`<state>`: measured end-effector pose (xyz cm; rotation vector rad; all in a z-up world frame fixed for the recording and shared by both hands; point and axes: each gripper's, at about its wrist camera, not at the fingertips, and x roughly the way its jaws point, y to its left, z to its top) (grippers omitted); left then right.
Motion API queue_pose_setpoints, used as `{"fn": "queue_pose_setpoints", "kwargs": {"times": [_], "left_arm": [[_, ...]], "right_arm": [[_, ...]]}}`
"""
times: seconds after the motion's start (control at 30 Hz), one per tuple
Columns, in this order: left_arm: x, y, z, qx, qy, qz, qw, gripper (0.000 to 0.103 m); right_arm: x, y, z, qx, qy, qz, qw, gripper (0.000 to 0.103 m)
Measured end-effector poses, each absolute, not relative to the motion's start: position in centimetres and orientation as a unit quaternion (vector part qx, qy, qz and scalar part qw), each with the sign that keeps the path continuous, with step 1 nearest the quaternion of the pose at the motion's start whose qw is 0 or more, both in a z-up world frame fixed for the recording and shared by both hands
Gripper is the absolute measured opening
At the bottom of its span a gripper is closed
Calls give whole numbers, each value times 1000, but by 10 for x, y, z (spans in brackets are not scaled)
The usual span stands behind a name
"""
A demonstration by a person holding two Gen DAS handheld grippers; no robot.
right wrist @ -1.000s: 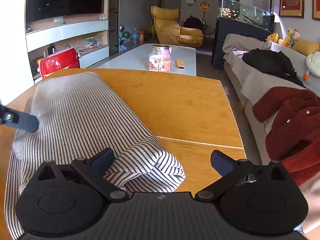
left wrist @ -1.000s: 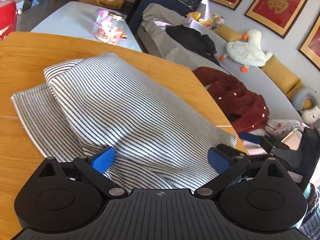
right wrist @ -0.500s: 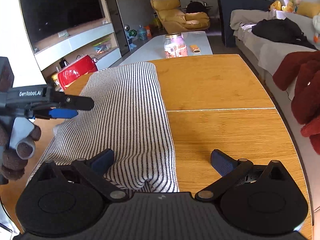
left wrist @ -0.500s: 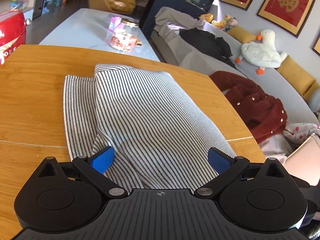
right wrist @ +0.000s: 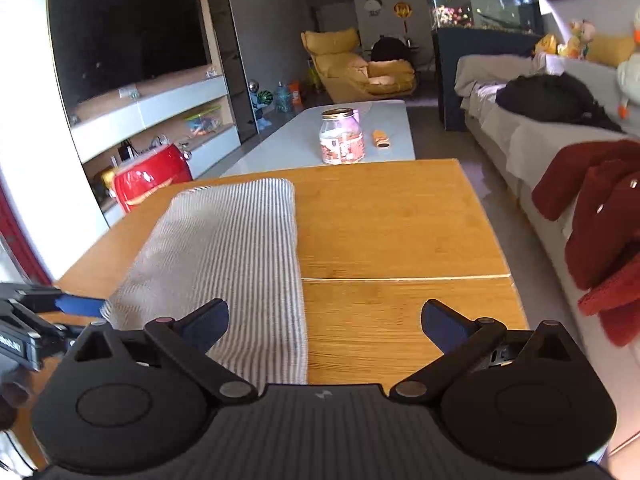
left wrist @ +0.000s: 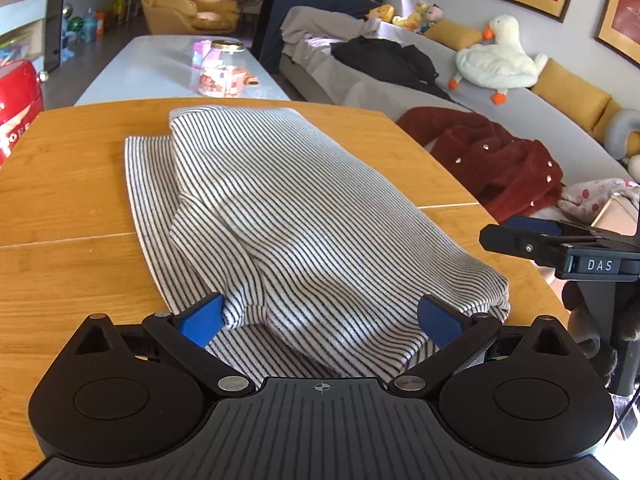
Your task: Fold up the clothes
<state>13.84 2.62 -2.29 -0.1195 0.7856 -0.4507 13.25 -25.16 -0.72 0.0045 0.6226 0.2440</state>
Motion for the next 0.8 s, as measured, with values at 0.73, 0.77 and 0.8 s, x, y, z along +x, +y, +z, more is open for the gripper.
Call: {"fn": "queue_pose_setpoints", "kwargs": {"times": [0.73,0.77,0.8], "left_arm": [[107,43,-28,-6,374,-191,908,103],[106,44,-28,-8,373,-190,908,103],[105,45,-28,-8,373,-190,908,103]], "right_arm": [[87,-192,-11,-120,297,183,929,75],[86,-189,-11,-122,295,188,929,75],[85,-186,-10,-124,293,193,928,75]]}}
